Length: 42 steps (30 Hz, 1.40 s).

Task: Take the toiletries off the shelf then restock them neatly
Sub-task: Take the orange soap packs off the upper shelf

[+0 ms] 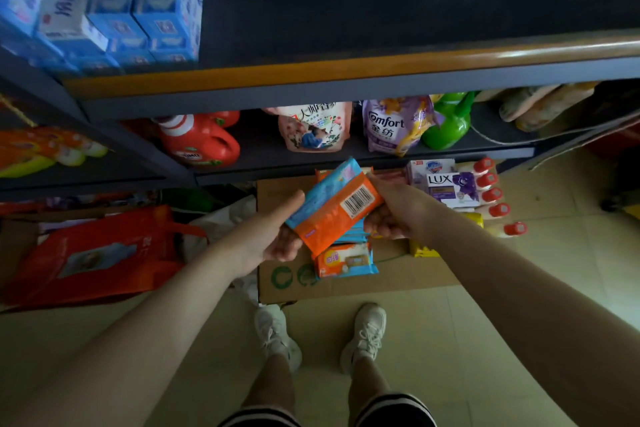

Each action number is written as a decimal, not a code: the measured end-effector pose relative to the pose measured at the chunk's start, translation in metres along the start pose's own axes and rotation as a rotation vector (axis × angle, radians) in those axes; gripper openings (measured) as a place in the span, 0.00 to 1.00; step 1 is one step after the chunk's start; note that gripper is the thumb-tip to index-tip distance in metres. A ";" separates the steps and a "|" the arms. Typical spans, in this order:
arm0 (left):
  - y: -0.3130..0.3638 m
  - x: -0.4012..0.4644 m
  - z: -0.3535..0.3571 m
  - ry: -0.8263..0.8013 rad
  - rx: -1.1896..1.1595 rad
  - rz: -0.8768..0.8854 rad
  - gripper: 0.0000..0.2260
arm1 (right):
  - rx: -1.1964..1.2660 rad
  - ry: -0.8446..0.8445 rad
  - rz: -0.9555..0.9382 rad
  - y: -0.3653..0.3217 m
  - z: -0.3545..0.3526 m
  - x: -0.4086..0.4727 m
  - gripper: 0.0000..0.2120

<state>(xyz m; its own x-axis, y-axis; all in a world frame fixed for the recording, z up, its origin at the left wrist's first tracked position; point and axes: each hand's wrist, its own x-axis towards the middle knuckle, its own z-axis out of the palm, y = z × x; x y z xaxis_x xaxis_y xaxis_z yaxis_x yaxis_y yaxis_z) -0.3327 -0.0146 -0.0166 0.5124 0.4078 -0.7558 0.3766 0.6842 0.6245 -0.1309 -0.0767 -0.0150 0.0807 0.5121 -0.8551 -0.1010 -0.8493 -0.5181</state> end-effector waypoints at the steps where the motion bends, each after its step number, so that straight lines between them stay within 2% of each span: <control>1: -0.003 0.001 0.000 -0.012 0.082 0.040 0.17 | 0.017 -0.036 0.012 0.003 -0.004 0.000 0.30; 4: -0.014 0.007 0.002 -0.026 0.426 0.182 0.08 | 0.123 -0.162 0.063 0.017 -0.017 0.000 0.31; 6: -0.026 0.014 0.004 0.001 0.669 0.220 0.16 | 0.178 -0.176 0.072 0.032 -0.021 0.004 0.22; 8: -0.042 0.021 0.007 0.043 0.795 0.221 0.24 | 0.201 -0.171 0.030 0.051 -0.019 0.015 0.10; 10: -0.063 0.029 0.011 0.064 0.861 0.235 0.26 | 0.173 -0.138 -0.047 0.070 -0.016 0.030 0.15; 13: -0.095 0.045 0.008 0.135 0.820 0.133 0.25 | -0.061 -0.009 -0.147 0.094 -0.011 0.051 0.25; 16: -0.126 0.068 0.002 0.198 0.781 -0.064 0.29 | -0.092 0.025 -0.177 0.118 -0.006 0.075 0.26; 18: -0.143 0.081 0.006 0.214 0.670 -0.122 0.31 | -0.184 0.071 -0.230 0.135 -0.003 0.087 0.27; 20: -0.154 0.089 0.017 0.211 0.467 -0.103 0.29 | -0.276 0.198 -0.262 0.148 -0.001 0.092 0.27; 22: -0.158 0.094 0.028 0.229 0.308 -0.051 0.28 | -0.268 0.346 -0.261 0.159 -0.002 0.095 0.28; 25: -0.162 0.104 0.032 0.297 0.244 0.009 0.29 | -0.195 0.447 -0.176 0.171 -0.009 0.101 0.29; 31: -0.174 0.121 0.031 0.278 0.228 -0.012 0.31 | -0.224 0.350 -0.147 0.176 -0.009 0.114 0.21; 36: -0.177 0.127 0.031 0.264 0.217 -0.069 0.35 | -0.365 0.424 -0.167 0.169 -0.017 0.113 0.15; 39: -0.169 0.124 0.027 0.227 0.217 -0.119 0.36 | -0.479 0.536 -0.347 0.148 -0.028 0.092 0.08; 42: -0.147 0.111 0.015 0.283 0.346 -0.130 0.30 | -0.524 0.531 -0.534 0.111 -0.027 0.062 0.02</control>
<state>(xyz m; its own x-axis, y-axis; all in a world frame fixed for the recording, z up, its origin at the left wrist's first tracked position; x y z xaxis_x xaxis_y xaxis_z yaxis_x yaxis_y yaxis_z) -0.3199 -0.0789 -0.1898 0.2318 0.5137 -0.8260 0.6838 0.5180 0.5140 -0.1099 -0.1425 -0.1253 0.4460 0.8369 -0.3173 0.5324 -0.5331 -0.6575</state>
